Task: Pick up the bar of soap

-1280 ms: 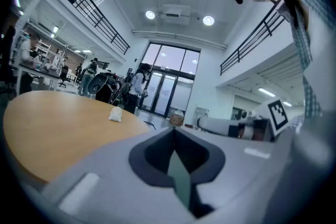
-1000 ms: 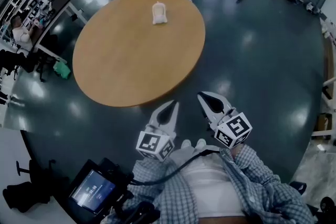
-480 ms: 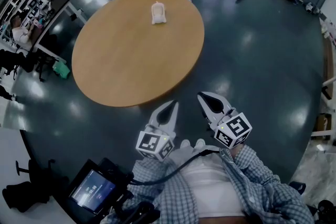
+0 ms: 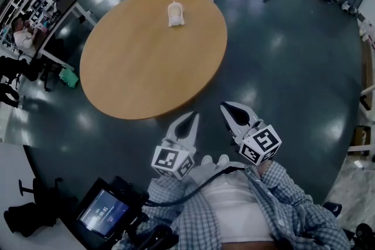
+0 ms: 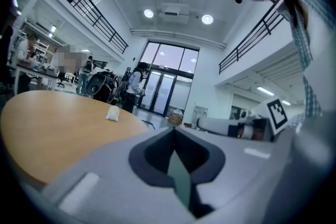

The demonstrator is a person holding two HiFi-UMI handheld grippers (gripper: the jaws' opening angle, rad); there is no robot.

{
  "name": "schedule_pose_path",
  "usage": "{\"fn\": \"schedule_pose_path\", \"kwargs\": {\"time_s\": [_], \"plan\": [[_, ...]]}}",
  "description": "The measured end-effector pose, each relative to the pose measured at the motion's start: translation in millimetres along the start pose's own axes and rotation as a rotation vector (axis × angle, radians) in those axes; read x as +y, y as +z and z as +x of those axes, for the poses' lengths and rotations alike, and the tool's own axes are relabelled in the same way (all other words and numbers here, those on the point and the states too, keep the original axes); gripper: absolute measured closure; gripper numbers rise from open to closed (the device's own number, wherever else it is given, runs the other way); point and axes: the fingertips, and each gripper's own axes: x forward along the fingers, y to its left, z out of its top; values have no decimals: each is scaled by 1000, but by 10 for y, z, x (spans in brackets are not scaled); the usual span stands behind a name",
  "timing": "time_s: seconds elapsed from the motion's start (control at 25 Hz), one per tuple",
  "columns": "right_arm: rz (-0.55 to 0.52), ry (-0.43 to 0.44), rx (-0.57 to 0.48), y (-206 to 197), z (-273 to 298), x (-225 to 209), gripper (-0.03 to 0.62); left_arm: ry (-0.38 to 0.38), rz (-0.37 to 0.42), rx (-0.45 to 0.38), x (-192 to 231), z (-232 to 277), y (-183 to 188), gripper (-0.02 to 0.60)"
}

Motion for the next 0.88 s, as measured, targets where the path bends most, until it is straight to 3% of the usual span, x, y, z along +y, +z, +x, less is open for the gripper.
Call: {"fn": "schedule_pose_path", "kwargs": {"time_s": [0.88], "plan": [[28,-19,-15,65,-72,-156,589,-7,13,2,-68,126,21,583]]}}
